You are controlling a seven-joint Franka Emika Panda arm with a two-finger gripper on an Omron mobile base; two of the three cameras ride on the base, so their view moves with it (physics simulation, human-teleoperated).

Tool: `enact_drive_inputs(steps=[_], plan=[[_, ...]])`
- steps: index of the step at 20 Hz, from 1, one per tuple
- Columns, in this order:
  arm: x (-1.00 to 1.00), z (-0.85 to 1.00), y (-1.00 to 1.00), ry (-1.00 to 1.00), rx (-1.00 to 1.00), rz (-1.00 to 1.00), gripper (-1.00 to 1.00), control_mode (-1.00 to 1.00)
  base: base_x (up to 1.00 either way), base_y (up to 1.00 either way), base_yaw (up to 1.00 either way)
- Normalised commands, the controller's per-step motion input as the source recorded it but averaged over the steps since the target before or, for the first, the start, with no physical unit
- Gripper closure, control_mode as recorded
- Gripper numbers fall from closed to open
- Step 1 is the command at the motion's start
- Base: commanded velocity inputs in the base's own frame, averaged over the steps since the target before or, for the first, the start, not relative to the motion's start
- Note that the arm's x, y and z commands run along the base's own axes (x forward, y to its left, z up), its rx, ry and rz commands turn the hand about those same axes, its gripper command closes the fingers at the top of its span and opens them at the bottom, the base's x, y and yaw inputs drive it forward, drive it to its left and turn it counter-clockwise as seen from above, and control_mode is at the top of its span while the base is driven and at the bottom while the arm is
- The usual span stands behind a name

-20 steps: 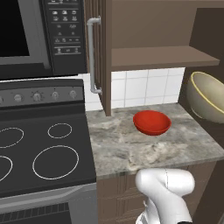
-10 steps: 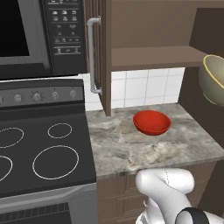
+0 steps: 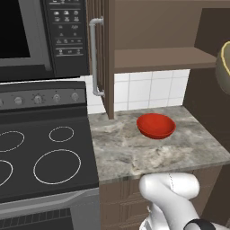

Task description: Open the cabinet. Pick the bowls from the counter and place them in the cabinet. Then close the cabinet.

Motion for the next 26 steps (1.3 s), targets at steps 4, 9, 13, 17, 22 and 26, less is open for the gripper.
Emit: enact_drive_inputs(steps=[4, 9, 13, 17, 22, 26], plan=[[0.00, 0.25, -0.06, -0.06, -0.03, -0.01, 1.00, -1.00, 0.00, 0.00, 0.00], [0.00, 0.37, -0.10, 0.06, 0.00, -0.05, 1.00, -1.00, 0.00, 0.00, 0.00], [0.01, 0.53, 0.00, 0.11, 0.02, -0.05, 1.00, -1.00, 0.00, 0.00, 0.00], [0.19, 0.50, 0.00, 0.10, 0.02, 0.00, 1.00, -1.00, 0.00, 0.00, 0.00], [0.31, 0.28, -0.18, 0.09, 0.04, 0.00, 1.00, -1.00, 0.00, 0.00, 0.00], [0.25, 0.05, -0.24, 0.07, 0.03, 0.00, 1.00, -1.00, 0.00, 0.00, 0.00]])
